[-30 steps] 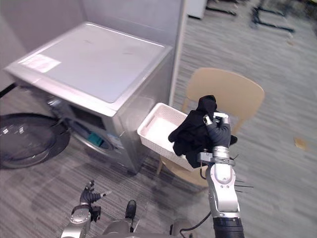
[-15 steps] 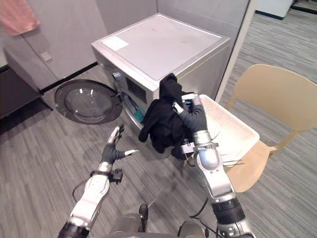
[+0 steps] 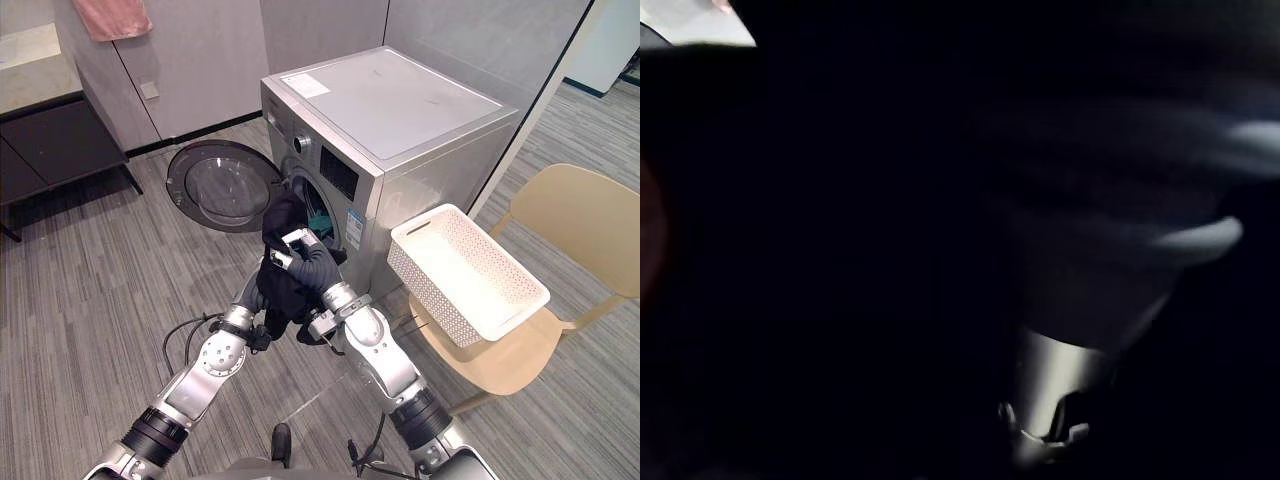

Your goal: Pick up the laundry basket with both hands and put the clothes into the washing machine.

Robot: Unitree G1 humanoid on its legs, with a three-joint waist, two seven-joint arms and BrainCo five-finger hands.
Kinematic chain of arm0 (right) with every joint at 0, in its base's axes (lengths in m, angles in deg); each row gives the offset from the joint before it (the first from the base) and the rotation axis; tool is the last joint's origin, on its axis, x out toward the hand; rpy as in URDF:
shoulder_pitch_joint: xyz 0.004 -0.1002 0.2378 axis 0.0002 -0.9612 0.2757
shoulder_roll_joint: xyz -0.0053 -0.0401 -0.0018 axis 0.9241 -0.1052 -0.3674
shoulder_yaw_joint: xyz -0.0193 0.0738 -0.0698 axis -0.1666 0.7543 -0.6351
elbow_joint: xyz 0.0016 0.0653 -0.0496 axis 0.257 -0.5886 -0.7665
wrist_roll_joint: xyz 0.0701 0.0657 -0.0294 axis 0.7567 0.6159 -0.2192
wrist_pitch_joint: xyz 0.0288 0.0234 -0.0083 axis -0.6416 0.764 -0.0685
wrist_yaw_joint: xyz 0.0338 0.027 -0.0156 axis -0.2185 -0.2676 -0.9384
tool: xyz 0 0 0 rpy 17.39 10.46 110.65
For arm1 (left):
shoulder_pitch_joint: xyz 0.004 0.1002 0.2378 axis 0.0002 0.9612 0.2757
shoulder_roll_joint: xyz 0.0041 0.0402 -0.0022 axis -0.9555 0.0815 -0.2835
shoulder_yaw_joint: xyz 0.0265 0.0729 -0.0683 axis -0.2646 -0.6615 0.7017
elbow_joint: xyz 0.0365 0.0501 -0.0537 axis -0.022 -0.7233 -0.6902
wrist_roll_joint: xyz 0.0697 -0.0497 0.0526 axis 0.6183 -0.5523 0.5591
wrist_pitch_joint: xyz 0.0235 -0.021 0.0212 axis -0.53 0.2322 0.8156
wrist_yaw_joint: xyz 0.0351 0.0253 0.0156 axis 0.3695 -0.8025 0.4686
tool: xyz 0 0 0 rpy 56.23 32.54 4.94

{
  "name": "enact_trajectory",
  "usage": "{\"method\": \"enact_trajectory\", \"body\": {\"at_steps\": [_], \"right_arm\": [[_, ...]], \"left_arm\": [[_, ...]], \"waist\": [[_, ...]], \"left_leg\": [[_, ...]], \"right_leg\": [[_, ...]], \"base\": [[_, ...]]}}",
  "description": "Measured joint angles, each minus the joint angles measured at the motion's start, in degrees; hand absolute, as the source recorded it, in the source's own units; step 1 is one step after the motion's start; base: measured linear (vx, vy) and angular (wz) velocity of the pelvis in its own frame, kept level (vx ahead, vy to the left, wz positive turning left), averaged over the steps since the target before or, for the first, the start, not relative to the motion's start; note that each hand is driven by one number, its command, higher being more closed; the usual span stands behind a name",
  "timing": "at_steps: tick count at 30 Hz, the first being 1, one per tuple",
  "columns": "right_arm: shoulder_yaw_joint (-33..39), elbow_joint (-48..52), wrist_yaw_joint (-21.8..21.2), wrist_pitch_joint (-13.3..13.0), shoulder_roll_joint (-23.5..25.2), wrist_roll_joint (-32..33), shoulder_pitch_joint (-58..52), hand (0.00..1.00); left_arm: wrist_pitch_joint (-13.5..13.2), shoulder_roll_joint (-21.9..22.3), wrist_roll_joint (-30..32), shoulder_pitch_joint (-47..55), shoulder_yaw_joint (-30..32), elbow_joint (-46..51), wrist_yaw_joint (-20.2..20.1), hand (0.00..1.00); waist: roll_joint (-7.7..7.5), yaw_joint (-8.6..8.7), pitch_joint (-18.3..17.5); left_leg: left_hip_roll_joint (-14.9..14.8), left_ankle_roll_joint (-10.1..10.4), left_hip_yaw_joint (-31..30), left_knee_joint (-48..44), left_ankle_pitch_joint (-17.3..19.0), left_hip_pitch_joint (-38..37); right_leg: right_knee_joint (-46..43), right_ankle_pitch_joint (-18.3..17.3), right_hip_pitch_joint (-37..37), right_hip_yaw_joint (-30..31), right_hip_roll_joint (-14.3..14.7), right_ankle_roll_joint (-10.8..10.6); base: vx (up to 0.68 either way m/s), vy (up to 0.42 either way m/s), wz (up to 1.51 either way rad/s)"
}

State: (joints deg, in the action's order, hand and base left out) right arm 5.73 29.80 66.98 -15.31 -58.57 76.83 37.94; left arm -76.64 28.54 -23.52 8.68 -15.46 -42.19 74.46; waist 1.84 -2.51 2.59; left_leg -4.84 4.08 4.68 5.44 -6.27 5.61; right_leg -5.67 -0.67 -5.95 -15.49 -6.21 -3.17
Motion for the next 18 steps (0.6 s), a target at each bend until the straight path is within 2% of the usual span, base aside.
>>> {"method": "enact_trajectory", "body": {"at_steps": [1,2,8,12,18], "right_arm": [[-0.5,0.0,0.0,0.1,0.0,1.1,0.0,1.00],[-1.1,0.0,0.0,0.4,0.0,1.9,0.0,0.00],[-3.0,0.0,-1.4,0.4,0.0,5.5,-0.5,0.00],[-3.4,0.0,-2.6,-0.3,1.0,5.5,-3.0,0.00],[-0.5,0.0,-3.4,-0.4,3.4,4.2,-6.7,0.00]], "left_arm": [[0.0,0.0,0.1,0.0,0.0,-0.6,0.8,1.00],[0.2,0.1,0.3,0.0,0.0,-1.1,1.1,1.00],[0.8,0.6,-0.1,1.3,1.0,-1.8,2.4,1.00],[0.8,3.8,-4.7,3.3,3.7,-3.7,2.5,1.00],[0.8,7.1,-9.9,5.3,12.8,-5.6,3.5,1.00]], "waist": [[-0.01,0.04,0.0],[-0.04,0.09,-0.1],[0.00,0.11,-1.0],[0.02,0.08,-1.6],[-0.02,0.22,-1.7]], "left_leg": [[-0.2,0.1,-0.1,0.0,-0.4,0.2],[-0.5,0.3,-0.2,0.0,-0.5,0.2],[-2.0,1.0,-0.6,0.0,-1.2,0.5],[-2.3,0.8,-1.3,0.0,-1.4,0.2],[-2.5,0.9,-1.2,0.0,-1.4,-0.9]], "right_leg": [[0.7,0.3,0.1,0.0,0.3,-0.1],[1.5,0.8,0.4,0.0,0.8,0.2],[2.9,1.5,0.8,-0.2,2.6,0.7],[2.4,0.7,1.2,-0.6,3.2,1.5],[-0.4,-1.4,0.8,-0.3,3.3,1.9]], "base": [[-0.02,-0.018,-0.07],[-0.01,-0.026,-0.05],[0.04,-0.036,-0.02],[0.08,-0.021,0.04],[0.04,-0.007,-0.01]]}}
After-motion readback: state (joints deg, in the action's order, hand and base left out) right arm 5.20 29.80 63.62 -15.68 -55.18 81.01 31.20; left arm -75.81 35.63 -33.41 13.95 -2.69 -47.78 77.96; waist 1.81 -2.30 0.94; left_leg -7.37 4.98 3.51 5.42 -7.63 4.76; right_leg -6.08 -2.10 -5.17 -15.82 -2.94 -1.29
